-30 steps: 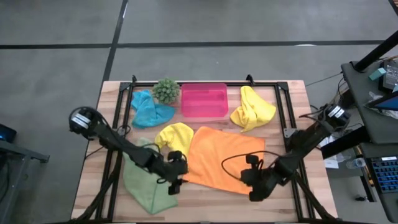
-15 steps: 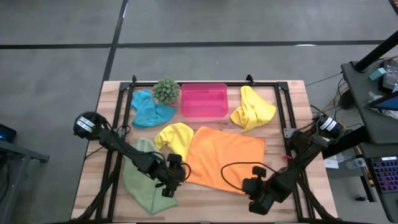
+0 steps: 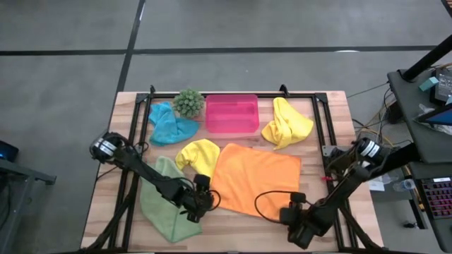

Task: Fold microfiber towels
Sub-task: Fold the orange microfiber towel

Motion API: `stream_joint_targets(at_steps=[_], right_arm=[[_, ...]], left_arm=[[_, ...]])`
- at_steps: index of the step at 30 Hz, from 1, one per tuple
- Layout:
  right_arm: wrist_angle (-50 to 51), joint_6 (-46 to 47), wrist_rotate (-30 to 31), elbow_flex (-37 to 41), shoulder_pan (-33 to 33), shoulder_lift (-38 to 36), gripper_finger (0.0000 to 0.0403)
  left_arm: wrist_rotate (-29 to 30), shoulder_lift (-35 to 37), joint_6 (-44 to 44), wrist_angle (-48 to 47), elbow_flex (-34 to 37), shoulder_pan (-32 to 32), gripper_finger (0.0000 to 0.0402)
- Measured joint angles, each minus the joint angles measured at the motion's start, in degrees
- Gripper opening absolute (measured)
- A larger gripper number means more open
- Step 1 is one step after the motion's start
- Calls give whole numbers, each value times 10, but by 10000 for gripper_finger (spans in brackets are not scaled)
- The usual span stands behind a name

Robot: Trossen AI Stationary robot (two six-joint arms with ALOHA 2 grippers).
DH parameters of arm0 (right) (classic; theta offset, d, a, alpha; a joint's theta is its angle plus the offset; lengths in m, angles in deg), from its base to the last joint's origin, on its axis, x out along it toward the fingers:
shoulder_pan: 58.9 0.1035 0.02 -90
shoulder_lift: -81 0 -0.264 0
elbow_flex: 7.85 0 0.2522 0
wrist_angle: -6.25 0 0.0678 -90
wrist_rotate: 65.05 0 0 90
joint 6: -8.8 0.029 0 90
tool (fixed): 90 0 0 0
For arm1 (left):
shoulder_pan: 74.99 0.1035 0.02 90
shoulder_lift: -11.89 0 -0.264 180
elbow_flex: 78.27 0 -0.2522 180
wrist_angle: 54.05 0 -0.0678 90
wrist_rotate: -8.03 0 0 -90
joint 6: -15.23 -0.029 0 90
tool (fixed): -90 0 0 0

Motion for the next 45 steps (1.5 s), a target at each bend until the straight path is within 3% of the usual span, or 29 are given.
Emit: stream_joint_targets(at_steps=[4, 9, 20, 25, 31, 38, 45], right_arm=[[-7, -1, 0, 12, 1, 9, 189], [-25, 1, -1, 29, 3, 5, 155], [-21, -49, -8, 25, 11, 0, 17], [7, -62, -45, 8, 15, -27, 9], [16, -31, -143, -16, 16, -64, 9], [33, 36, -213, -66, 32, -88, 8], [114, 80, -188, -117, 49, -91, 8]], left_arm=[[9, -8, 2, 18, 0, 0, 227], [15, -21, 18, 31, -1, -1, 178], [8, -18, 43, 36, 1, 1, 10], [-90, 15, 46, 27, -10, 0, 1], [-201, 44, 61, 31, -66, 0, 0], [-275, 48, 104, 40, -150, -2, 0], [-277, 46, 121, 44, -169, -5, 0]])
